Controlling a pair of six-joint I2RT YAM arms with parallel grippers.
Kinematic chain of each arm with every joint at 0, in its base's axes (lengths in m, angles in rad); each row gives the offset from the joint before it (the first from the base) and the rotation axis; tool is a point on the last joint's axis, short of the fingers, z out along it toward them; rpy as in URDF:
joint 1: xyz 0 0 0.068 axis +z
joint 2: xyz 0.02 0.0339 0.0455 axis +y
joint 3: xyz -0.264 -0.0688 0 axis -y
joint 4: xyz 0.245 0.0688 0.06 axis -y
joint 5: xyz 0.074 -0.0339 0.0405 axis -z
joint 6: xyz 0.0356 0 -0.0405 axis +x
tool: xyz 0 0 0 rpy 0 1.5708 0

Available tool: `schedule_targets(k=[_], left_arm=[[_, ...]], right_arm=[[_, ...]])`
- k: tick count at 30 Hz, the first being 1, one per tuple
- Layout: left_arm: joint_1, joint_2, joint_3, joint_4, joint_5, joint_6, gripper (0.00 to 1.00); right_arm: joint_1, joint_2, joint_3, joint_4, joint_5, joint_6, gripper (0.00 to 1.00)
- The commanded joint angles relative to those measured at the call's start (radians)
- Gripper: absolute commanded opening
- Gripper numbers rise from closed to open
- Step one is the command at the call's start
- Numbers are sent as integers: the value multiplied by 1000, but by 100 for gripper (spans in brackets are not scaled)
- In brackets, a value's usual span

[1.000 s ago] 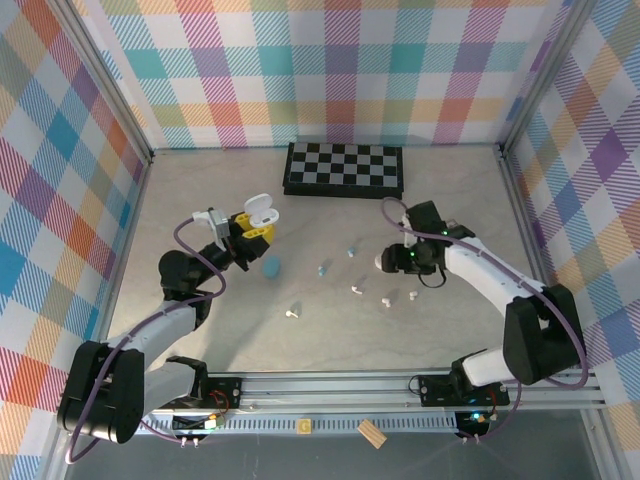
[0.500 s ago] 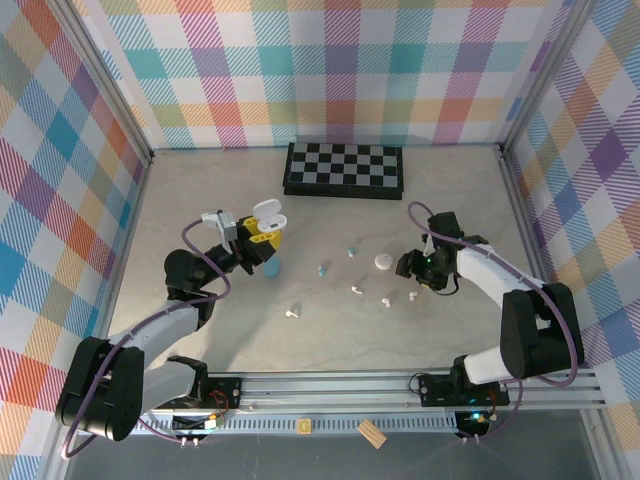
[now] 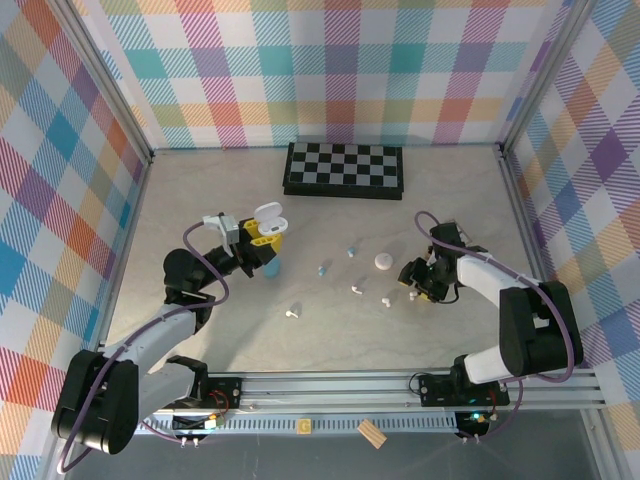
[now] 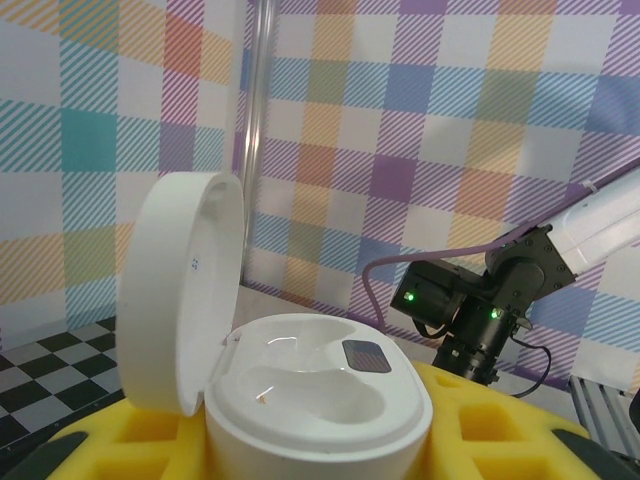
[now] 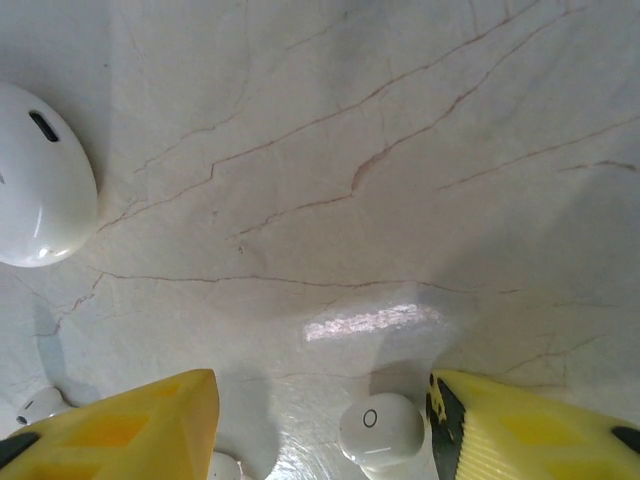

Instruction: Insert the wireless bluetooth earbuds into the charging case

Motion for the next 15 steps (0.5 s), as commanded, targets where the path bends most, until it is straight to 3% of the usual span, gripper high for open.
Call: schedule_targets(k=[1,15], left_arm=[[-10,-8,22,12,11,24,35],[-11,-16,17,0,7,35,35]], right_arm=[[-6,14,4,19,-20,16,56],[11,35,44,21,-35,-18,48]])
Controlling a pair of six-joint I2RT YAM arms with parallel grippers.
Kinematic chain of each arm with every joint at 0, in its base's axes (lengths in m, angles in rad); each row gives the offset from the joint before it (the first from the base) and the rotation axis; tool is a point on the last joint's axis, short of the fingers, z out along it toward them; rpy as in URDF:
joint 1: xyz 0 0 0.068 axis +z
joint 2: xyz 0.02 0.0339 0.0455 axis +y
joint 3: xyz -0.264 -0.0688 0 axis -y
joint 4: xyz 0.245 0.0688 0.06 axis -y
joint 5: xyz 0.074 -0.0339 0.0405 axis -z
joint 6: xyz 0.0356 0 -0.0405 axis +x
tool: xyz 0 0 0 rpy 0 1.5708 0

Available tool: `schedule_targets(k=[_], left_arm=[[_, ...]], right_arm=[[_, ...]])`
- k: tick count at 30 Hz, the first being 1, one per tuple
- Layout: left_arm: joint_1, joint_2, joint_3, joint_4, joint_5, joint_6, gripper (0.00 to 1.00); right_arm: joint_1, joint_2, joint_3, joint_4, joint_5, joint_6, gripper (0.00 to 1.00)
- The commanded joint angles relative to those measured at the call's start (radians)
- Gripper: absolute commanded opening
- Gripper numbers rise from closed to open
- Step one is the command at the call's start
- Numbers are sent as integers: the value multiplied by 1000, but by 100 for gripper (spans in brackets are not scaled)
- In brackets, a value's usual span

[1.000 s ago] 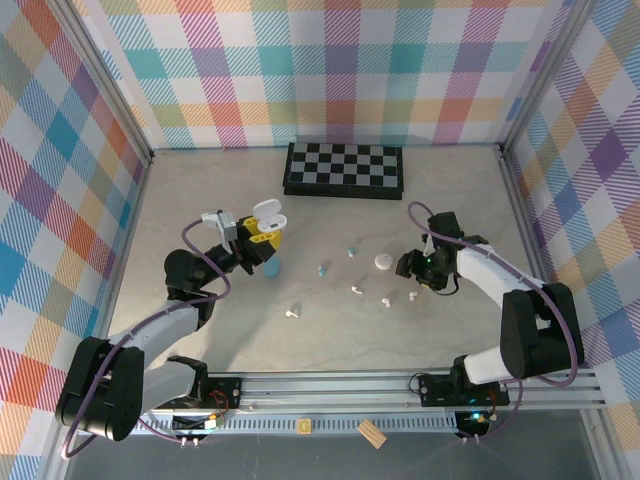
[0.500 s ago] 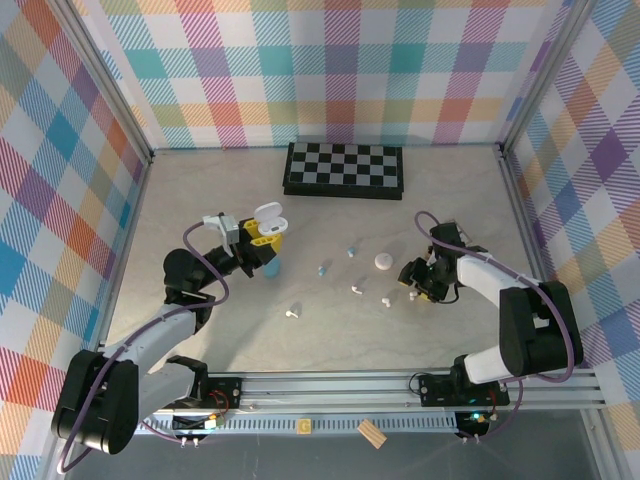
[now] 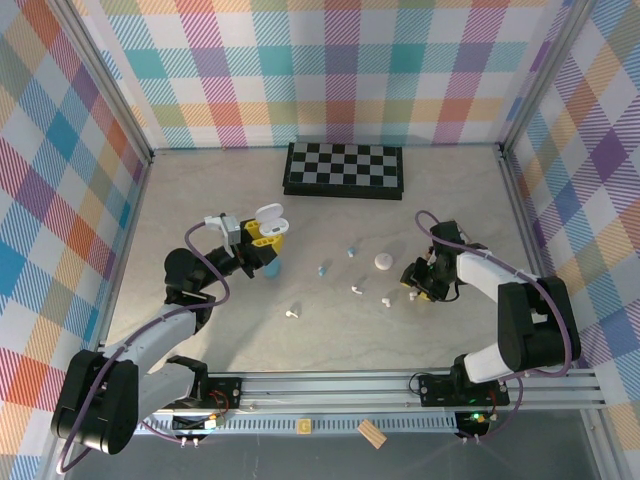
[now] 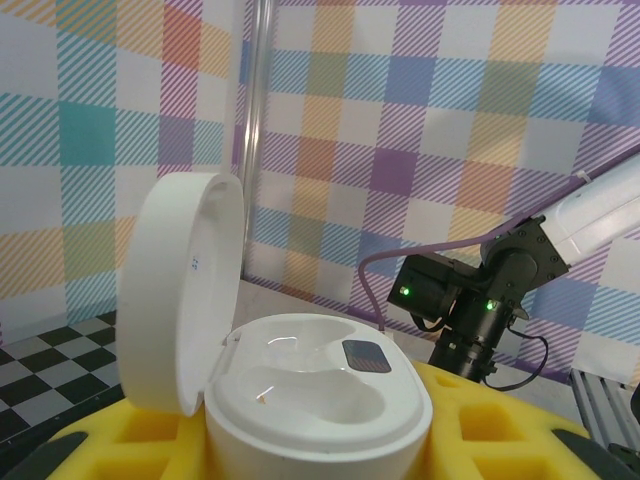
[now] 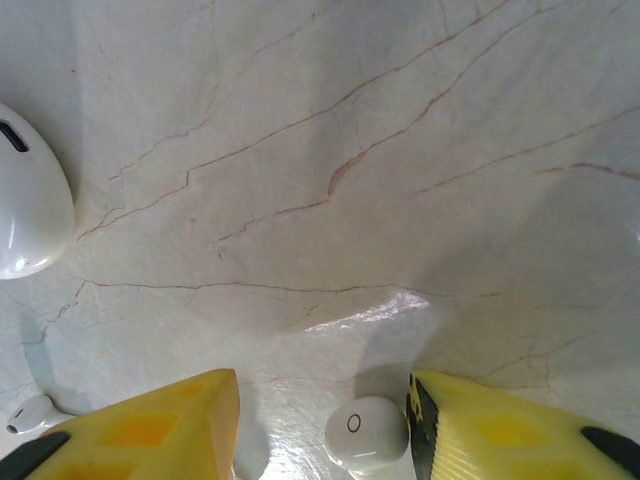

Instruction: Insert the wireless bluetooth earbuds into the charging case

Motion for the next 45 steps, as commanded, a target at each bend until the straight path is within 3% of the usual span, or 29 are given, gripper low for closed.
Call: schedule_targets(k=[1,13,21,29,36,45], left_arm=[[-7,-15,16,19,9,22,35],[-7,-20,7,18,7,28,35],[-7,-28,6,11,-1,33,35],[-7,-21,6,22,-29,27,35],[-2,-23,16,6,-48,34,35],[0,-49,22,-34,-50,54,35]], right_arm=[[19,5,22,48,-35,-17,47],[42,0,41,17,-4,-50,39],[60,-7,71,-38,60,-97,44],[189,-42,177,-215,330,-240,49],[357,69,309,-401,593,-370,49],[440,242,383,-474,670,-400,44]])
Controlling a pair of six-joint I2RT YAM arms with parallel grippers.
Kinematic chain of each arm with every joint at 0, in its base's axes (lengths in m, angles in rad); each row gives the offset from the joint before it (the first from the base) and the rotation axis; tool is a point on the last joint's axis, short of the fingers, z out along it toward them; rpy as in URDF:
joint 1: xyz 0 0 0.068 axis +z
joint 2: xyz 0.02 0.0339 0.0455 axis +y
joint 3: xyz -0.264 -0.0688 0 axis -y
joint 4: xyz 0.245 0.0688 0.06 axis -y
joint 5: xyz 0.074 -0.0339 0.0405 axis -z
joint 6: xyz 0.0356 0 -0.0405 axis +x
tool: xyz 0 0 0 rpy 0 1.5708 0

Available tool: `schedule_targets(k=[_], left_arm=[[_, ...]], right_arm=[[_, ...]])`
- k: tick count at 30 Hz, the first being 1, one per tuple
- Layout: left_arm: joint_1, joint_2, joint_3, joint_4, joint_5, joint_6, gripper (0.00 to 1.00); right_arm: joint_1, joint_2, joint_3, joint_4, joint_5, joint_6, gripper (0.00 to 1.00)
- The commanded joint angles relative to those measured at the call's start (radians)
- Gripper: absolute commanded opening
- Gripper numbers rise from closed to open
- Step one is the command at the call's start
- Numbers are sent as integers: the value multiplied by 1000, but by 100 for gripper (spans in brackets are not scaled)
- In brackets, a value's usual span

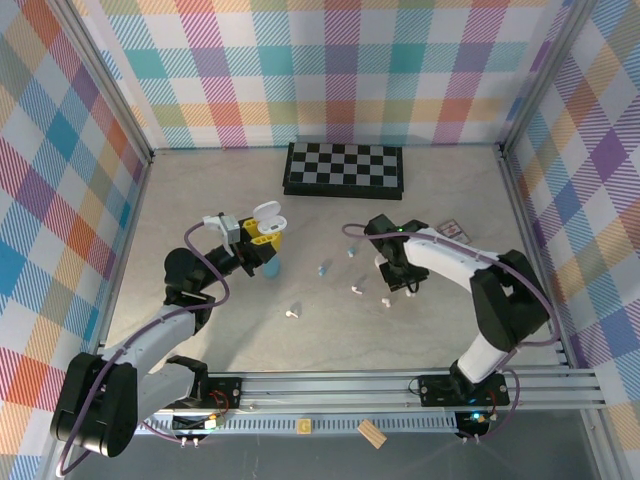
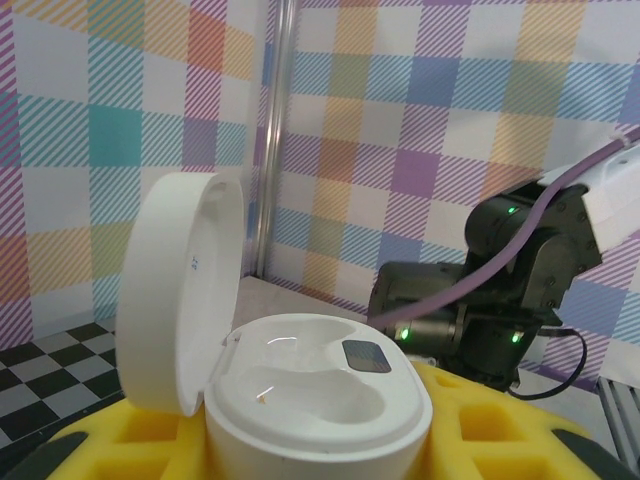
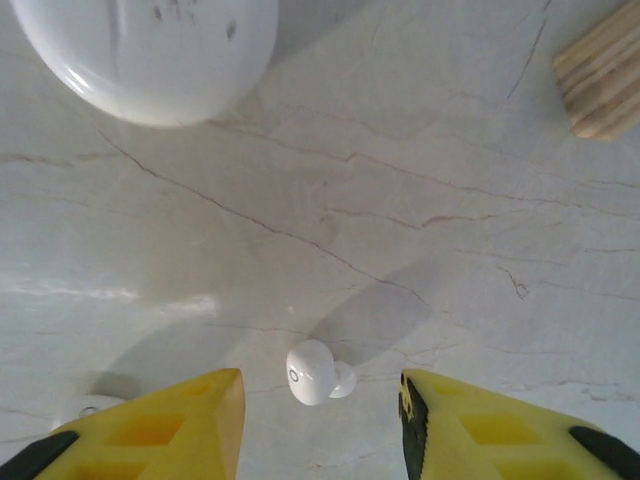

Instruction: Insert the wireless bluetooth earbuds into the charging case

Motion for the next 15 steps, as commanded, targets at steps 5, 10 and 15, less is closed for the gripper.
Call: schedule_targets(k=[5,10,15], left_arm=[[-1,-56,26,-39,-2,46,35],[-1,-73,29,-65,-6,60,35],[-1,-73,29,-68,-2,61,35]], right_arm=[[19,143,84,-131,72,-22,43],[20,210,115,-180,37,2,43],[20,254,127,-197,26,14,41]])
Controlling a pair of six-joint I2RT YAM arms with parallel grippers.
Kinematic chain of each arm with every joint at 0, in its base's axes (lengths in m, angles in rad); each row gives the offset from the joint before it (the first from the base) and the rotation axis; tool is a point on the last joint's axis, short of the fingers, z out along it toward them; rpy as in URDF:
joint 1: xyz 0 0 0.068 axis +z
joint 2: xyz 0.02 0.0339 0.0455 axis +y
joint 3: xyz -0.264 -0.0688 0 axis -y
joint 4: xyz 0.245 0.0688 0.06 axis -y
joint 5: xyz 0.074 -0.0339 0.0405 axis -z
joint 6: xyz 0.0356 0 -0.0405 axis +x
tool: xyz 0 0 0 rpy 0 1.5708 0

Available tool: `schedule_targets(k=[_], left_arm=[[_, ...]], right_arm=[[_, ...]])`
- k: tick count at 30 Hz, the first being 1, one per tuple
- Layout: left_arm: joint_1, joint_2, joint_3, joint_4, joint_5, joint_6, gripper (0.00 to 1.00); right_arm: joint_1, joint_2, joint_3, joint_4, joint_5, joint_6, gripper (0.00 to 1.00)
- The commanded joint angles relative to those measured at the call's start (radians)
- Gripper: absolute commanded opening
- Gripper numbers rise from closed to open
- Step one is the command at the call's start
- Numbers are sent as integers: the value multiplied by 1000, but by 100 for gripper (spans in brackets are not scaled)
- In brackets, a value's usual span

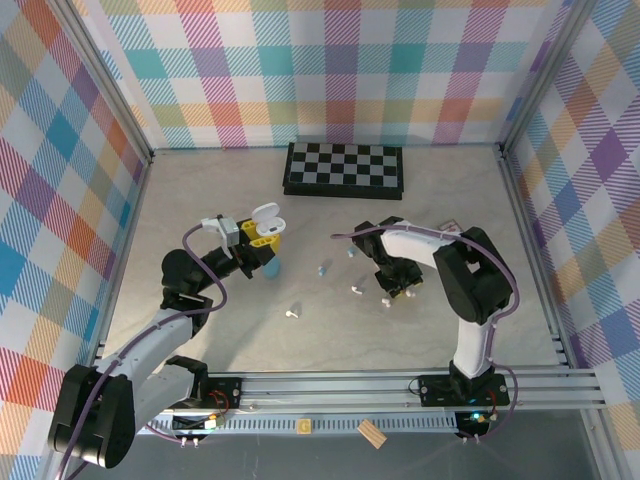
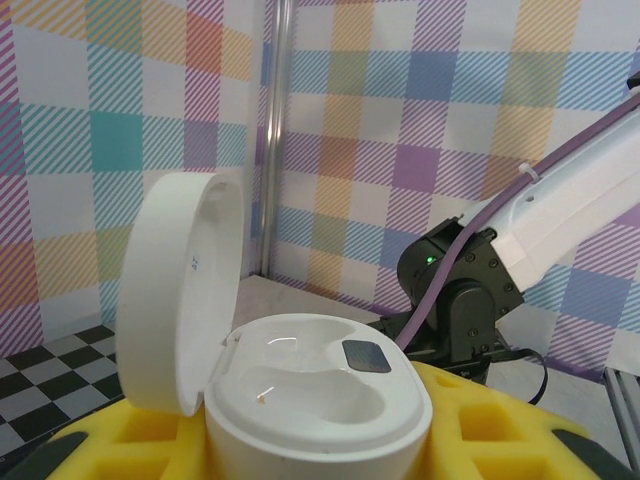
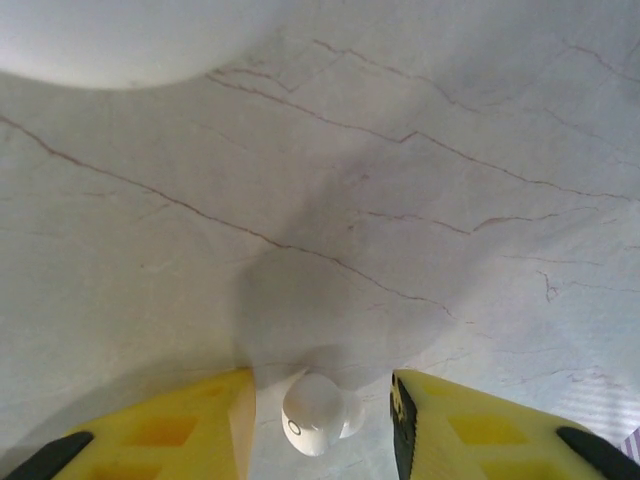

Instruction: Insert the wireless bluetooth earbuds into the charging case

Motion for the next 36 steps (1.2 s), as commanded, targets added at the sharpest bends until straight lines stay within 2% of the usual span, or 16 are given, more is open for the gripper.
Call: schedule_targets(k=[1,5,20,30,36], left_arm=[[-1,-16,31,1,-4,21,35],[-1,-15,33,1,1,21,35],[-1,-26,31,-5,3,24,35],[-1,-24,28,-5,8,25,35],[-1,-27,29,-9,9,24,35]], right_arm=[[6,37,15,-66,-15,18,40],[5,42,17,-74,-7,30,35],[3,40,31,-115,-6,49,32],[0,78,20,-76,4,41,34],[0,86,19,-66,23,32,28]])
